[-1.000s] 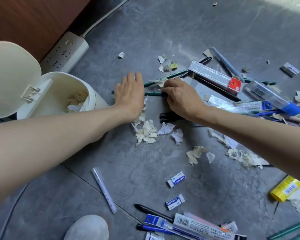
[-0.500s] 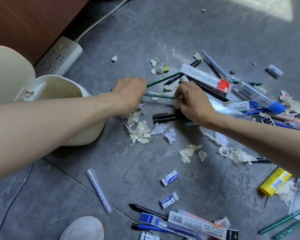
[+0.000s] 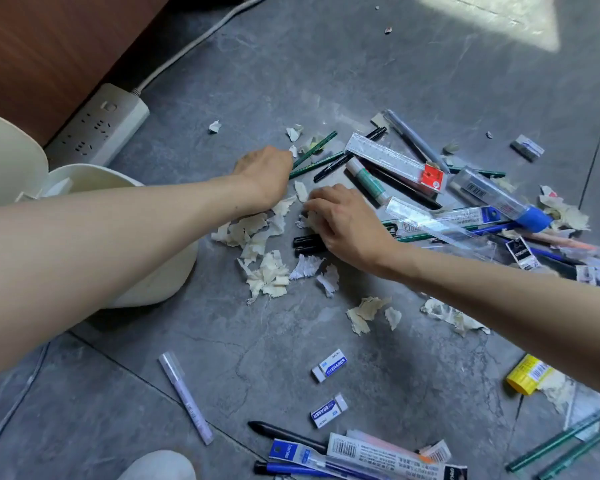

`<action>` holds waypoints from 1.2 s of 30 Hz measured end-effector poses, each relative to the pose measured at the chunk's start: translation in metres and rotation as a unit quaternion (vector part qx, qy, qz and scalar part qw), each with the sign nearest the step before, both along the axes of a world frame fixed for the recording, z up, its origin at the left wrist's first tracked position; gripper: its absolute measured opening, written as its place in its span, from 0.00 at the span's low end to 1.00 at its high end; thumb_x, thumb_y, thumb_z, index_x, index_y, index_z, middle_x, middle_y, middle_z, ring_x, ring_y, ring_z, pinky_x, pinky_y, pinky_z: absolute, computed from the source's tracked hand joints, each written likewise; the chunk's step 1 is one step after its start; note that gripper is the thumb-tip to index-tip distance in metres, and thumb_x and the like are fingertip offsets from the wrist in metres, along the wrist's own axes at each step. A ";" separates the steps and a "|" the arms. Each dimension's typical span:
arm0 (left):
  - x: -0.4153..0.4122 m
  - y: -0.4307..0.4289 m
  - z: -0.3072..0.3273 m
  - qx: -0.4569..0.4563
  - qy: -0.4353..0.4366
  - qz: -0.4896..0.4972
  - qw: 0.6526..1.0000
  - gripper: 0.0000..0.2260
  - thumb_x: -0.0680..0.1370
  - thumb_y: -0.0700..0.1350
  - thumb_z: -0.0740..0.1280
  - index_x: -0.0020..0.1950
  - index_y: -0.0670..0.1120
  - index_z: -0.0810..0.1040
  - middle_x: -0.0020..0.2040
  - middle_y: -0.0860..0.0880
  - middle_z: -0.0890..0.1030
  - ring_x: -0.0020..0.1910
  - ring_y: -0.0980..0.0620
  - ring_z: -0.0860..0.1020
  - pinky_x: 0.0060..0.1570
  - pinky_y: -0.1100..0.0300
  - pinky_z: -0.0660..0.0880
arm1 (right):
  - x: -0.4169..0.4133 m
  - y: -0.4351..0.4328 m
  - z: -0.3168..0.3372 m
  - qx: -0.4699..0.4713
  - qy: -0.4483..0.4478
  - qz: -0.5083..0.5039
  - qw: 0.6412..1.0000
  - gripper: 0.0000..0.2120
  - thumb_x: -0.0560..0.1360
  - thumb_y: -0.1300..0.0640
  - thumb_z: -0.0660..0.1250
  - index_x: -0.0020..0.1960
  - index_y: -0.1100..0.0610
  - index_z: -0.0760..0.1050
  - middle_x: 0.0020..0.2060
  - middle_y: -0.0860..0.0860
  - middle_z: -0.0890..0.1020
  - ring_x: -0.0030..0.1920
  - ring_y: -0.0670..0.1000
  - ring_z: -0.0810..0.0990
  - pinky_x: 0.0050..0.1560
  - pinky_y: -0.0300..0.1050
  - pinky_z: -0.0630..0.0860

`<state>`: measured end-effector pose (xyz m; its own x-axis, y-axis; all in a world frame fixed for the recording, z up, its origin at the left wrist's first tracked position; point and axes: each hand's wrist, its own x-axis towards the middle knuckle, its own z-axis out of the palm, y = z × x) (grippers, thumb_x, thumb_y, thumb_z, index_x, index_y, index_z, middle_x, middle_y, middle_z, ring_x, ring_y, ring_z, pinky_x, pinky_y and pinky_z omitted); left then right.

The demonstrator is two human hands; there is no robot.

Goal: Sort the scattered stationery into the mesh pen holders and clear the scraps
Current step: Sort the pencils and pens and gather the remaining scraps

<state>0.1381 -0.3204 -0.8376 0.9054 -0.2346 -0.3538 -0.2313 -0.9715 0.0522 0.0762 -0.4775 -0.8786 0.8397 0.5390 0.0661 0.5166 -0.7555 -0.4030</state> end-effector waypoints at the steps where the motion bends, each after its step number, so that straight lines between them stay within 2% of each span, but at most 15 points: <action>1: 0.001 -0.002 -0.001 0.002 0.000 0.001 1.000 0.04 0.77 0.35 0.62 0.44 0.42 0.68 0.47 0.39 0.76 0.41 0.41 0.72 0.37 0.53 0.67 | 0.000 0.000 0.001 0.011 -0.002 -0.015 1.000 0.17 0.75 0.56 0.54 0.49 0.63 0.79 0.50 0.57 0.80 0.46 0.59 0.77 0.47 0.53 0.73; 3: 0.002 -0.005 0.000 0.008 0.011 0.010 1.000 0.03 0.76 0.35 0.63 0.43 0.40 0.69 0.43 0.40 0.74 0.40 0.42 0.71 0.37 0.54 0.67 | 0.004 -0.004 0.002 0.018 -0.011 -0.055 0.998 0.14 0.74 0.58 0.57 0.48 0.63 0.79 0.50 0.59 0.80 0.48 0.61 0.77 0.48 0.54 0.74; 7: 0.005 -0.006 0.010 -0.032 0.042 0.046 0.998 0.16 0.77 0.41 0.66 0.33 0.41 0.63 0.33 0.46 0.68 0.39 0.45 0.69 0.38 0.57 0.65 | 0.013 -0.016 -0.001 0.022 -0.012 -0.121 0.992 0.08 0.74 0.62 0.65 0.51 0.62 0.79 0.53 0.58 0.78 0.52 0.59 0.75 0.52 0.53 0.73; 11: 0.007 -0.006 0.020 -0.132 0.056 0.067 0.987 0.10 0.77 0.43 0.66 0.42 0.41 0.67 0.35 0.46 0.70 0.37 0.47 0.68 0.28 0.58 0.59 | 0.016 -0.017 0.011 0.114 0.055 -0.218 0.968 0.11 0.78 0.56 0.60 0.54 0.59 0.78 0.50 0.52 0.74 0.52 0.51 0.73 0.53 0.44 0.69; 13: 0.005 -0.012 0.020 -0.216 0.087 0.070 0.970 0.08 0.75 0.41 0.66 0.41 0.43 0.68 0.38 0.42 0.77 0.33 0.50 0.72 0.27 0.60 0.63 | 0.021 -0.011 0.021 0.208 0.126 -0.265 0.933 0.15 0.79 0.51 0.60 0.50 0.61 0.78 0.44 0.49 0.73 0.45 0.51 0.75 0.49 0.45 0.72; 15: 0.002 -0.019 0.016 -0.297 0.112 0.084 0.944 0.07 0.74 0.39 0.65 0.40 0.44 0.68 0.36 0.44 0.79 0.27 0.56 0.73 0.26 0.64 0.65 | 0.029 -0.005 0.030 0.315 0.214 -0.297 0.876 0.20 0.79 0.47 0.60 0.43 0.64 0.76 0.36 0.52 0.74 0.35 0.50 0.74 0.39 0.45 0.72; 17: 0.001 -0.026 0.013 -0.321 0.131 0.069 0.935 0.05 0.74 0.39 0.66 0.42 0.44 0.70 0.34 0.48 0.76 0.30 0.54 0.72 0.25 0.66 0.64 | 0.039 0.000 0.031 0.397 0.288 -0.335 0.804 0.15 0.78 0.49 0.63 0.39 0.58 0.73 0.31 0.52 0.76 0.25 0.44 0.72 0.29 0.38 0.67; 19: 0.007 -0.030 0.012 -0.323 0.149 0.033 0.934 0.07 0.74 0.44 0.69 0.46 0.43 0.73 0.36 0.49 0.75 0.34 0.52 0.71 0.30 0.65 0.67 | 0.048 -0.001 0.029 0.408 0.297 -0.384 0.773 0.10 0.77 0.55 0.63 0.38 0.55 0.70 0.30 0.51 0.75 0.24 0.44 0.72 0.26 0.37 0.66; 21: 0.019 -0.028 0.010 -0.296 0.117 0.006 0.948 0.11 0.75 0.49 0.69 0.48 0.42 0.76 0.43 0.46 0.78 0.40 0.51 0.73 0.42 0.60 0.70 | 0.055 -0.008 0.026 0.367 0.283 -0.408 0.786 0.09 0.76 0.58 0.61 0.36 0.55 0.69 0.30 0.54 0.75 0.26 0.48 0.73 0.27 0.40 0.67; 23: 0.035 -0.023 0.003 -0.245 0.027 0.001 0.969 0.12 0.78 0.49 0.65 0.56 0.43 0.77 0.56 0.44 0.75 0.53 0.49 0.72 0.53 0.59 0.67 | 0.058 -0.016 0.028 0.328 0.283 -0.409 0.803 0.09 0.75 0.59 0.60 0.36 0.57 0.69 0.28 0.55 0.75 0.25 0.49 0.74 0.27 0.38 0.67; 24: 0.043 -0.019 -0.002 -0.213 -0.005 -0.002 0.977 0.14 0.79 0.48 0.63 0.62 0.44 0.74 0.64 0.44 0.71 0.62 0.47 0.68 0.61 0.58 0.63 | 0.059 -0.020 0.028 0.296 0.279 -0.408 0.818 0.09 0.75 0.58 0.60 0.36 0.58 0.70 0.29 0.56 0.76 0.27 0.51 0.75 0.29 0.40 0.68; 26: 0.052 -0.013 -0.011 -0.143 0.010 -0.018 0.989 0.20 0.81 0.50 0.58 0.72 0.48 0.64 0.76 0.46 0.56 0.74 0.45 0.54 0.71 0.51 0.52 | 0.061 -0.031 0.031 0.195 0.270 -0.398 0.855 0.11 0.75 0.54 0.61 0.37 0.59 0.71 0.32 0.57 0.76 0.33 0.55 0.74 0.35 0.43 0.67; 29: 0.048 -0.009 -0.024 -0.077 0.094 -0.050 0.991 0.24 0.82 0.52 0.52 0.77 0.50 0.51 0.78 0.52 0.44 0.77 0.49 0.41 0.72 0.42 0.45 | 0.056 -0.045 0.034 0.028 0.245 -0.349 0.904 0.16 0.76 0.49 0.60 0.35 0.59 0.69 0.31 0.54 0.73 0.36 0.56 0.72 0.33 0.44 0.63; 33: 0.007 -0.004 -0.031 -0.108 0.065 -0.044 0.991 0.24 0.83 0.51 0.48 0.78 0.47 0.48 0.78 0.50 0.45 0.77 0.51 0.43 0.74 0.44 0.46 | 0.048 -0.052 0.031 -0.098 0.131 -0.289 0.943 0.16 0.76 0.47 0.59 0.40 0.60 0.69 0.39 0.59 0.76 0.40 0.59 0.74 0.39 0.45 0.64; 36: -0.040 0.003 -0.033 -0.137 0.055 -0.044 0.988 0.24 0.83 0.51 0.47 0.78 0.46 0.49 0.78 0.50 0.47 0.77 0.51 0.46 0.75 0.49 0.46 | 0.048 -0.050 0.027 -0.116 0.079 -0.286 0.948 0.14 0.76 0.48 0.57 0.44 0.60 0.70 0.46 0.62 0.80 0.44 0.62 0.77 0.39 0.47 0.63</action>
<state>0.0983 -0.3179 -0.8707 0.8369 -0.4112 -0.3612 -0.2921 -0.8937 0.3405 0.1238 -0.5271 -0.8520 0.9887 -0.0221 -0.1484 -0.0563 -0.9715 -0.2304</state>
